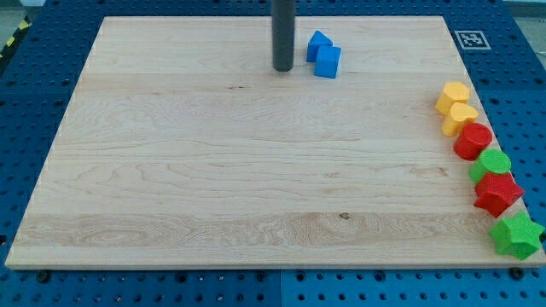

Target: Separate the blue triangle from the blue cube

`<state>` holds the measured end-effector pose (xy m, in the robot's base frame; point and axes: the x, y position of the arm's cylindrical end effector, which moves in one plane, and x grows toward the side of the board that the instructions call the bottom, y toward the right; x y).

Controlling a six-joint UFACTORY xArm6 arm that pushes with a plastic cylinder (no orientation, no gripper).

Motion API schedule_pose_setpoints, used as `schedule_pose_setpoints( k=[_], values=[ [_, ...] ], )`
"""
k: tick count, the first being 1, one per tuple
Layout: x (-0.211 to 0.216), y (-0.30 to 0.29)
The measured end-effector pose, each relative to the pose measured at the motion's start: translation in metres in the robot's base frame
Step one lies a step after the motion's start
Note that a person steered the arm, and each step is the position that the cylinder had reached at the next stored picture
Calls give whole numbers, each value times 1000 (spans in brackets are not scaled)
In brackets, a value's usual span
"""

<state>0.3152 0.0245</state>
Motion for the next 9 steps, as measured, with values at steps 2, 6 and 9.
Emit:
schedule_pose_setpoints(
  k=[2,6,9],
  values=[
    [0,27],
    [-3,27],
    [-12,27]
  ],
)
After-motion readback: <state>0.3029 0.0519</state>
